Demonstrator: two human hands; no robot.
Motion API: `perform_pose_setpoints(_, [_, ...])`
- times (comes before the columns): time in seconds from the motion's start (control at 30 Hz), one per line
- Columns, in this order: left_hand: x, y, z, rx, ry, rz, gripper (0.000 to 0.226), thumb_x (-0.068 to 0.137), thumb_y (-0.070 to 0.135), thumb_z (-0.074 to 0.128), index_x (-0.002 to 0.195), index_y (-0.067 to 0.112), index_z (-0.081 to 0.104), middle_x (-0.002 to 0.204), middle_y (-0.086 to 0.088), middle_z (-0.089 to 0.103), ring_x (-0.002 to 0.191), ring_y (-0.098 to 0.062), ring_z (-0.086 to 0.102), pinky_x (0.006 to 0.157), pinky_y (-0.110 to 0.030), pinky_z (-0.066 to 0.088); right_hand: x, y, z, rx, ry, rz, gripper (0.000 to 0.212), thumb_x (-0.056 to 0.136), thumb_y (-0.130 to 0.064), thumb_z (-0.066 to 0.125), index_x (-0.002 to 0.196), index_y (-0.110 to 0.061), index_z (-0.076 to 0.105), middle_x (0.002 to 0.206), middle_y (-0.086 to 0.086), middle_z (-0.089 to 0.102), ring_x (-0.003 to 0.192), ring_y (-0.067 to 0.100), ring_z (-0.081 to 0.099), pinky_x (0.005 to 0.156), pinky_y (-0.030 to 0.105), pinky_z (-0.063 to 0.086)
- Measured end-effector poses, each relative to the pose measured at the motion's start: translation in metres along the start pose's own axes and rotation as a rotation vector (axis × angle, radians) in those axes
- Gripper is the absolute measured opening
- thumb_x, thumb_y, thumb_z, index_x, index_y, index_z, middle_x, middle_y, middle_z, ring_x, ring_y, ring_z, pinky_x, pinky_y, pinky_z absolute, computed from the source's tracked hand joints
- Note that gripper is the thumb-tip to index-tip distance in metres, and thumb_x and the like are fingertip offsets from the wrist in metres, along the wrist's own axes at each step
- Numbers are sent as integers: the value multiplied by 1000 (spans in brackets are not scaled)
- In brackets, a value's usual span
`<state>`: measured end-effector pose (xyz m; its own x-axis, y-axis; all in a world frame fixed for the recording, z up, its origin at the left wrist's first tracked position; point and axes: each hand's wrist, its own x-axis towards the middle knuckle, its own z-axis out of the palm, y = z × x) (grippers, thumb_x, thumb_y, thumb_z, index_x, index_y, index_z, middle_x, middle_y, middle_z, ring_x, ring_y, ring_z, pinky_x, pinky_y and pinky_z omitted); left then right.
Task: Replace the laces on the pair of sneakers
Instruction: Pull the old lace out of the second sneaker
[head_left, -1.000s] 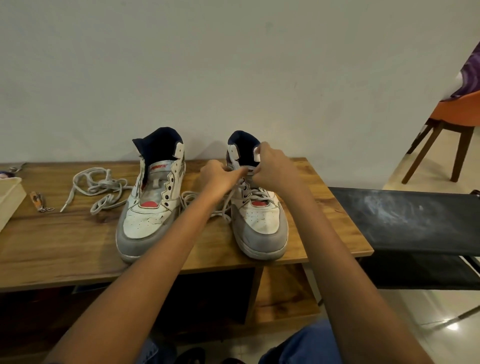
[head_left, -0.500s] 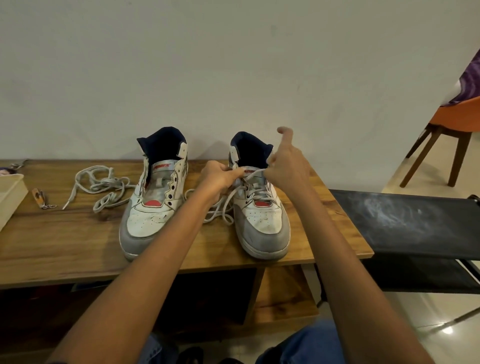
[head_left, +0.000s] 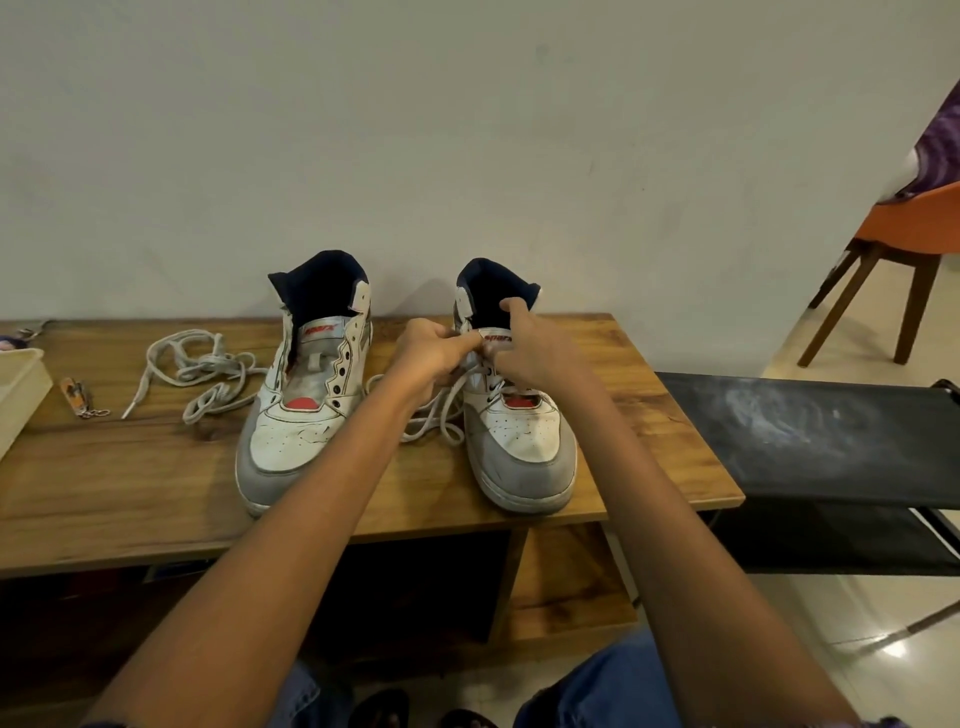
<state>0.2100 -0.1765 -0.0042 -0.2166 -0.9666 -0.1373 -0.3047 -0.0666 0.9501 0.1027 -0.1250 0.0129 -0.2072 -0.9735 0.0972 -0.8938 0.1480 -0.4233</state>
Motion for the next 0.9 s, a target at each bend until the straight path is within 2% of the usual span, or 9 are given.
perform_pose_setpoints(0.13, [3,-2,-1,-11,-3,-8,25,83,22,68,101,6,65,92,-10,69,89,-23,66,76,-34,56,6,9,-7,297,170,63,55,81,-19,69,131,-17,46,118,5,60,104,22,59,90,41,49])
perform_pose_setpoints(0.3, [4,-2,0,-49,-17,-27,20,82,17,69,99,6,63,90,-9,69,83,-21,67,69,-31,58,2,35,-25,872,448,380,50,74,-3,73,117,-17,52,100,-2,59,87,12,55,74,31,46])
perform_pose_setpoints(0.37, [4,-2,0,-56,-29,-27,18,82,17,69,96,8,62,91,-9,68,84,-21,67,61,-27,55,-2,41,-22,728,516,418,54,78,-3,69,124,-16,45,94,3,62,82,17,58,65,31,48])
perform_pose_setpoints(0.47, [2,-1,0,-53,-27,-12,13,83,17,69,90,9,63,87,-8,67,81,-21,66,58,-26,54,-2,35,-21,37,607,153,56,84,5,53,134,-13,36,88,8,65,76,26,61,65,40,50])
perform_pose_setpoints(0.57, [2,-1,-1,-52,-28,-1,11,85,18,67,87,9,62,90,-10,68,84,-22,66,74,-35,56,2,13,-21,36,476,-96,44,85,-2,52,127,-13,42,95,8,68,88,28,61,71,39,49])
perform_pose_setpoints(0.67, [1,-1,-1,-56,-27,-1,11,86,20,66,85,10,62,97,-14,69,92,-27,67,82,-41,56,2,-1,-5,-157,130,-142,49,84,-4,53,130,-14,38,100,8,64,92,29,60,72,38,48])
perform_pose_setpoints(0.73, [2,-1,0,-46,-12,-5,14,86,21,67,91,9,63,97,-13,69,93,-27,67,81,-41,56,3,2,5,-290,110,-156,45,86,-6,55,128,-14,41,101,7,63,92,27,60,73,37,46])
perform_pose_setpoints(0.83, [3,-2,-1,-31,-22,-7,22,84,23,69,98,7,64,94,-10,69,86,-23,67,72,-33,57,5,13,-5,78,143,-124,36,84,-8,63,119,-12,58,91,3,71,68,16,64,70,33,53])
perform_pose_setpoints(0.9, [3,-1,-1,-25,-39,-7,16,84,20,68,94,8,63,92,-10,69,79,-21,67,65,-31,56,1,22,-25,468,212,-3,31,80,-2,65,109,-9,65,84,7,73,43,12,60,53,25,52])
